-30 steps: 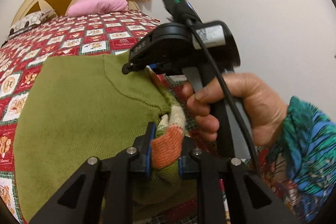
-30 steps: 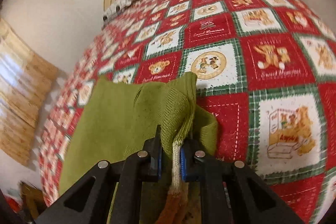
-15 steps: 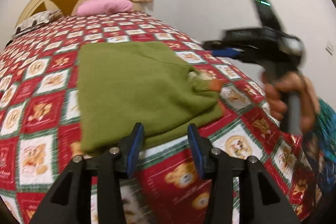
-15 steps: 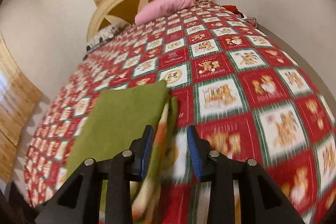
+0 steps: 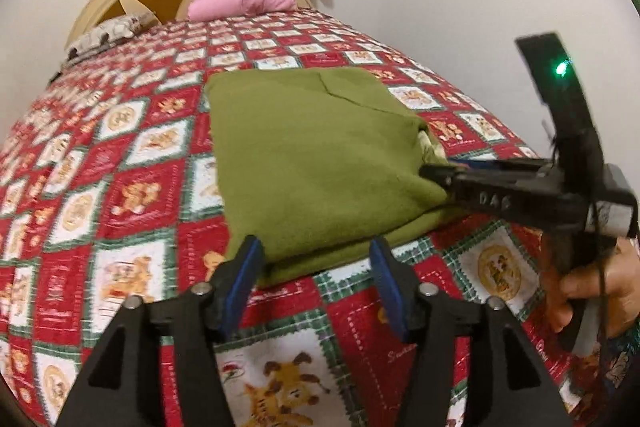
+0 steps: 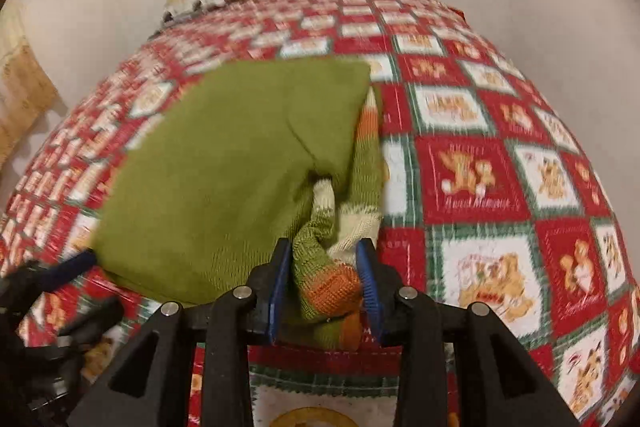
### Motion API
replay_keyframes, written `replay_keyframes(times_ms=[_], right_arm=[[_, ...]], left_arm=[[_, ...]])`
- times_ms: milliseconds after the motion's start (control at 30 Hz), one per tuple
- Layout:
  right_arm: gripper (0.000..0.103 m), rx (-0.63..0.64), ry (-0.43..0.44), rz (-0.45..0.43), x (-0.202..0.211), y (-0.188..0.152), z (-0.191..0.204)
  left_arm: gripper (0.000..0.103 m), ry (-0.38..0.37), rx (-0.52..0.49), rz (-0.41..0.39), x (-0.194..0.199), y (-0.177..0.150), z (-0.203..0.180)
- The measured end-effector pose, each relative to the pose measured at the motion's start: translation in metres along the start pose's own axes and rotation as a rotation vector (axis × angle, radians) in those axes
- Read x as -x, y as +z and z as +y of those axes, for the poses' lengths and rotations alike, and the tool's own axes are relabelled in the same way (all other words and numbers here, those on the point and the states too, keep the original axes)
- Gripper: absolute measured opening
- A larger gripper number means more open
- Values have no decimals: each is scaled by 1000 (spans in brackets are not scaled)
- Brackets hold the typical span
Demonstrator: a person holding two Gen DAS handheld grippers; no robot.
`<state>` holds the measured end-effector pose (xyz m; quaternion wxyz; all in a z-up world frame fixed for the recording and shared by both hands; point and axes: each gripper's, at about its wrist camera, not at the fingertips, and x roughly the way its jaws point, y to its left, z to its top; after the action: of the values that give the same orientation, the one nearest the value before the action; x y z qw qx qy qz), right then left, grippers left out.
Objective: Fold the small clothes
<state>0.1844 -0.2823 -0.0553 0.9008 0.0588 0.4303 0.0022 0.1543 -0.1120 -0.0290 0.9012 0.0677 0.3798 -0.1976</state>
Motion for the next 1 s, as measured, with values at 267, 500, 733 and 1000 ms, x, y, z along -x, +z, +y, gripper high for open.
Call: replay_keyframes(times_ms=[267,500,733,1000], right_arm=[[14,-229,187,-5,19,-5,-20],[11,-470,393,-28,0,-43,-59],[14,-494,438,-34,21,-58,-65],[16,-322,116,-150,74,-46,-58]], left_arm=[[79,80,43,-31,5,9,24],[79,109,69,10,-4,9,35],[79,140,76,23,-9,6,44],[80,142,94,22,-18,15,48]])
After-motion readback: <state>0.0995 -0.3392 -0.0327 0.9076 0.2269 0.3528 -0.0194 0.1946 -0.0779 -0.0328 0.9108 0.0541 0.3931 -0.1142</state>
